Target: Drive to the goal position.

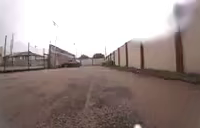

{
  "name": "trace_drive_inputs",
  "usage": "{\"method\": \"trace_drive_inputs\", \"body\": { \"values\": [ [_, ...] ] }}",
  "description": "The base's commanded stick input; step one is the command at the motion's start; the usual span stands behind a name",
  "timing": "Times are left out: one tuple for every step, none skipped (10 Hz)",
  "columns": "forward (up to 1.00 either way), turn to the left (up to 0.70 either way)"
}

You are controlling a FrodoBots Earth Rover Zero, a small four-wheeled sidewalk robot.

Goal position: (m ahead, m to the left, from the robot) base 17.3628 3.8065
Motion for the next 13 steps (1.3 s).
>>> {"method": "trace_drive_inputs", "body": {
  "values": [
    [0.7,0.03],
    [0.7,0.03],
    [0.7,0.03],
    [0.7,0.03],
    [0.7,0.03],
    [0.7,0.03],
    [0.7,0.03],
    [0.7,0.03],
    [0.7,-0.05],
    [0.7,-0.32],
    [0.7,-0.32],
    [0.7,-0.32],
    [0.7,-0.32]
  ]
}}
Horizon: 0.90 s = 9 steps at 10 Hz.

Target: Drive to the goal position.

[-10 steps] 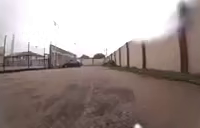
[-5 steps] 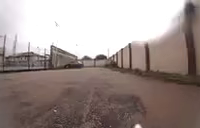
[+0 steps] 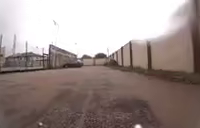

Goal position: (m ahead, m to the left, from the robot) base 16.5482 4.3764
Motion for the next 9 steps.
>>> {"method": "trace_drive_inputs", "body": {
  "values": [
    [0.7,-0.32],
    [0.7,-0.32],
    [0.7,-0.01],
    [0.7,0.03],
    [0.7,0.03],
    [0.7,0.03],
    [0.7,0.03],
    [0.7,0.03],
    [0.7,0.03]
  ]
}}
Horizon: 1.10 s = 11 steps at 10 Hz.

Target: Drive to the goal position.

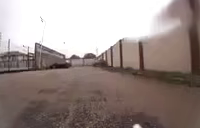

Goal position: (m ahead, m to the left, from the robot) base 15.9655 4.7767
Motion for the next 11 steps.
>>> {"method": "trace_drive_inputs", "body": {
  "values": [
    [0.7,0.03],
    [0.7,0.03],
    [0.7,0.03],
    [0.7,0.03],
    [0.7,0.03],
    [0.7,0.03],
    [0.7,0.03],
    [0.7,0.03],
    [0.7,0.03],
    [0.7,0.03],
    [0.7,0.03]
  ]
}}
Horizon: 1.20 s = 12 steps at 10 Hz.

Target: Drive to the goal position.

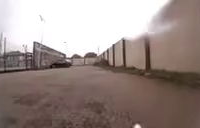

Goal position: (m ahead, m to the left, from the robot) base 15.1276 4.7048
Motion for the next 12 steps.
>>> {"method": "trace_drive_inputs", "body": {
  "values": [
    [0.7,0.03],
    [0.7,0.03],
    [0.7,0.03],
    [0.7,0.03],
    [0.7,0.03],
    [0.7,0.03],
    [0.7,0.03],
    [0.7,0.03],
    [0.7,0.03],
    [0.7,0.03],
    [0.7,0.03],
    [0.7,0.03]
  ]
}}
